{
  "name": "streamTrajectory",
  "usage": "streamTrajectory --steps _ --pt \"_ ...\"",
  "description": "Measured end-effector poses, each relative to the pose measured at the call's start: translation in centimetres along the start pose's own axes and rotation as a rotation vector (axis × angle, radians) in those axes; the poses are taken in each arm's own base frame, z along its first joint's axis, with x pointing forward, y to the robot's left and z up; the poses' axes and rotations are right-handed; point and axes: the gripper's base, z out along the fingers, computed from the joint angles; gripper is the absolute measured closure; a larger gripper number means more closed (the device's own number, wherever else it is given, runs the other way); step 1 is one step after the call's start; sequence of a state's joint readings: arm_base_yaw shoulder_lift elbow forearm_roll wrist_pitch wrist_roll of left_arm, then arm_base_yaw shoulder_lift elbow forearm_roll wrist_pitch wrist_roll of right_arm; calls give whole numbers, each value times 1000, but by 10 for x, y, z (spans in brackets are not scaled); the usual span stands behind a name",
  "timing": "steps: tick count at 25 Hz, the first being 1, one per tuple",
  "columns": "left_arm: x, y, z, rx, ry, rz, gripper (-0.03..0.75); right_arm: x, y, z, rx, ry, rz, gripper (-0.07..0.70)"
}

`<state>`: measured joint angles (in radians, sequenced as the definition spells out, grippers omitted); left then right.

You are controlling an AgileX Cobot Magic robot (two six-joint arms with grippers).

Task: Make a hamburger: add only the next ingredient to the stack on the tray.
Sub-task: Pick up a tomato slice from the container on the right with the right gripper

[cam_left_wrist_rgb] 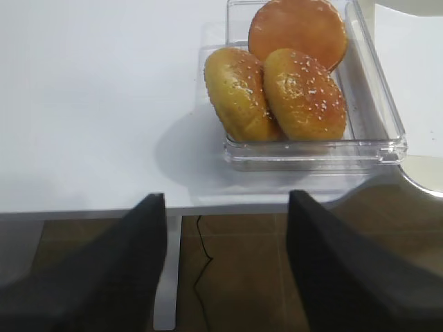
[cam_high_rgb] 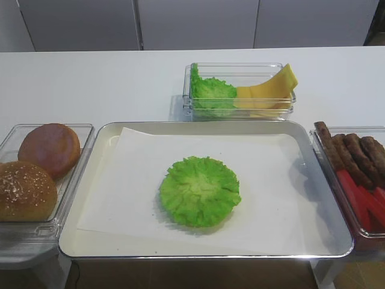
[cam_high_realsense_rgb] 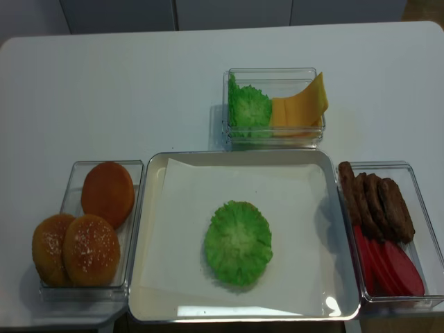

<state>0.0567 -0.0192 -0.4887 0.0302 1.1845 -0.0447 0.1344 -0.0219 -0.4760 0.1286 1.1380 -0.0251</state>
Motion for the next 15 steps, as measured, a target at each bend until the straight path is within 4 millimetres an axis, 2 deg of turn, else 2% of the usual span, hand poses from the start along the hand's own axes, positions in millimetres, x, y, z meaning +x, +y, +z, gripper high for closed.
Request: streamTrajectory --steps 10,15 --pt "0 0 0 0 0 0 304 0 0 0 0 0 8 74" --pt "0 0 0 0 0 0 304 -3 2 0 -20 -30 88 145"
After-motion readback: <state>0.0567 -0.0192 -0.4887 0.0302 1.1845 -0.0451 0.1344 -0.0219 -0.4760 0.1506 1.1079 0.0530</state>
